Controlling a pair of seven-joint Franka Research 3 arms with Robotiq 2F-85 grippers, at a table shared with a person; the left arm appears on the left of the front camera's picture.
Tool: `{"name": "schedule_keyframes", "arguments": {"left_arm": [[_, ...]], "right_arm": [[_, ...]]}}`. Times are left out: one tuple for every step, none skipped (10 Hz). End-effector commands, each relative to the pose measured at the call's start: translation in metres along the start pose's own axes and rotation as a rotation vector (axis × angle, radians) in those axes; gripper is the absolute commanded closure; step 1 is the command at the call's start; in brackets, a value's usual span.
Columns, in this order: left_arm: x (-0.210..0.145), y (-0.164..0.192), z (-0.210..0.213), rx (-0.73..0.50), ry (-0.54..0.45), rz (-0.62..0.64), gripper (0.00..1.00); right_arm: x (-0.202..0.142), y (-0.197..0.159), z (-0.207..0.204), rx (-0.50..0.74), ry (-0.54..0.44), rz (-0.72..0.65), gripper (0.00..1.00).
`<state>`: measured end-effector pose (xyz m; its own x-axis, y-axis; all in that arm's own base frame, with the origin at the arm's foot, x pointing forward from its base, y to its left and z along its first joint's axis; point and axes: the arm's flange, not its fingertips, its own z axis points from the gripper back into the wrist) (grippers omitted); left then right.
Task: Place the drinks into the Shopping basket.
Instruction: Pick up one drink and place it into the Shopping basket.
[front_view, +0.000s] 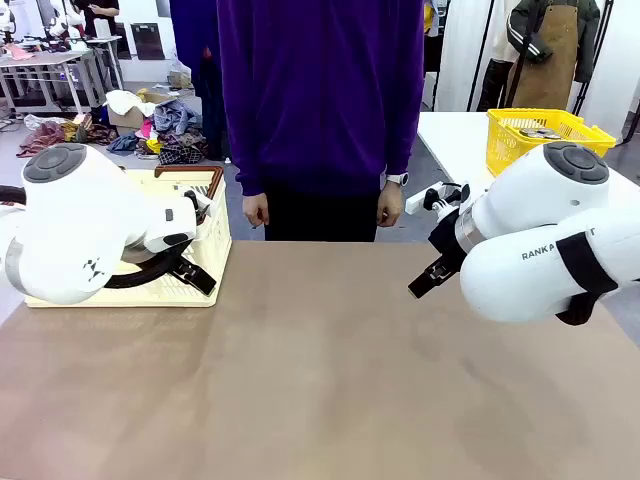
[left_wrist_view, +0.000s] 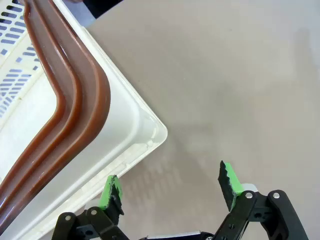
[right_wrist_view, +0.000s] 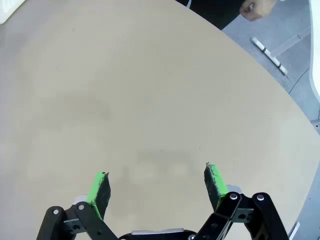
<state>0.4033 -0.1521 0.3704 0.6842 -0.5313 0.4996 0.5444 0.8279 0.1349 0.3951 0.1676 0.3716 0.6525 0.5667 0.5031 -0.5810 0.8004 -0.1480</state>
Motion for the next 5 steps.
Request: {"name": "schedule_keyframes", "arguments": {"left_arm": [[0.0,0.0,0.0,0.0,0.0,0.0,0.0],[0.0,0.0,0.0,0.0,0.0,0.0,0.0],[0.0,0.0,0.0,0.0,0.0,0.0,0.0],[0.0,0.0,0.0,0.0,0.0,0.0,0.0],[0.0,0.0,0.0,0.0,0.0,0.0,0.0]], "right_arm": [[0.0,0.0,0.0,0.0,0.0,0.0,0.0],[0.0,0.0,0.0,0.0,0.0,0.0,0.0],[0.0,0.0,0.0,0.0,0.0,0.0,0.0],[0.0,0.0,0.0,0.0,0.0,0.0,0.0],[0.0,0.0,0.0,0.0,0.0,0.0,0.0]]}}
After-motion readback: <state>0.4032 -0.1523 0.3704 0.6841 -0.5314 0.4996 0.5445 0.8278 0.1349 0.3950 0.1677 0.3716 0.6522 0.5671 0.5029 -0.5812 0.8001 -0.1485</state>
